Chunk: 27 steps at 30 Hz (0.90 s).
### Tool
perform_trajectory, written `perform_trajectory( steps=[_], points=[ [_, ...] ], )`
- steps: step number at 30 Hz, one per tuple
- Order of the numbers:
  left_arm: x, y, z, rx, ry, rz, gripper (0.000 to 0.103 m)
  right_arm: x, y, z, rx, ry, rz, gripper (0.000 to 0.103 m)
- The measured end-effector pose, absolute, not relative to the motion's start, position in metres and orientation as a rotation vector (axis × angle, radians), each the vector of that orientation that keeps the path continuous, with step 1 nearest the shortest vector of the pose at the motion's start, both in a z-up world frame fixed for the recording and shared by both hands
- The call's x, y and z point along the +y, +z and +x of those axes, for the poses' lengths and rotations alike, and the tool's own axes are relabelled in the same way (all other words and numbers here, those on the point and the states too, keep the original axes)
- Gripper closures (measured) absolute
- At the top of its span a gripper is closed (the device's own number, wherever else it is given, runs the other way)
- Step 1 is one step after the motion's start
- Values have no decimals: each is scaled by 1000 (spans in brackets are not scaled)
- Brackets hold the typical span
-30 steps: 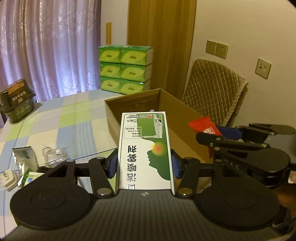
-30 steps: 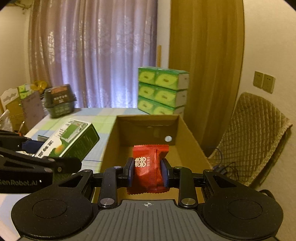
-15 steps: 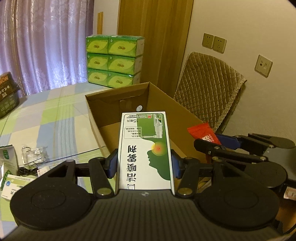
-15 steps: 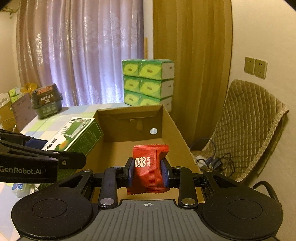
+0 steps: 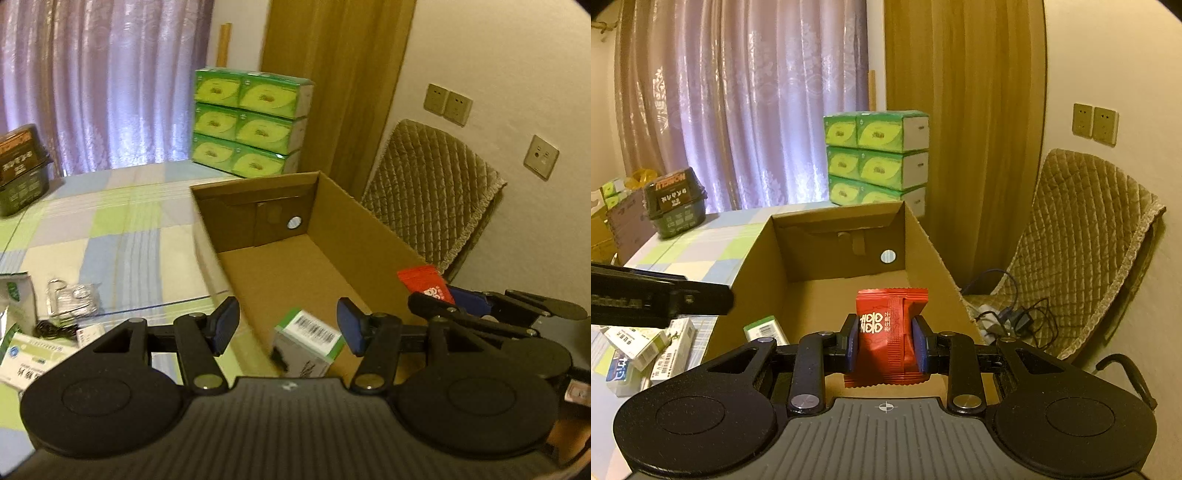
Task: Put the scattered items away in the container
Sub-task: 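Open left tool to drop the green box inside while right tool releases the candy packet inside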
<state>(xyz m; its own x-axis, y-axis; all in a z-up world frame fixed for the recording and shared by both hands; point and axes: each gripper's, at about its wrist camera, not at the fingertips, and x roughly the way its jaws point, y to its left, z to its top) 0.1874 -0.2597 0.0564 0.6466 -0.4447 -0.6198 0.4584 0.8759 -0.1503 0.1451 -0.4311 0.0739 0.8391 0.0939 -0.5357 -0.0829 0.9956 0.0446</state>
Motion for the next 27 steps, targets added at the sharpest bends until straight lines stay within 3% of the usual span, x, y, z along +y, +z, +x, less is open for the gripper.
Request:
perform_trajectory(
  steps=[27],
  points=[
    [-188,48,153,712,-418,-28,35,-418,91,106,485,90,71,70]
  ],
)
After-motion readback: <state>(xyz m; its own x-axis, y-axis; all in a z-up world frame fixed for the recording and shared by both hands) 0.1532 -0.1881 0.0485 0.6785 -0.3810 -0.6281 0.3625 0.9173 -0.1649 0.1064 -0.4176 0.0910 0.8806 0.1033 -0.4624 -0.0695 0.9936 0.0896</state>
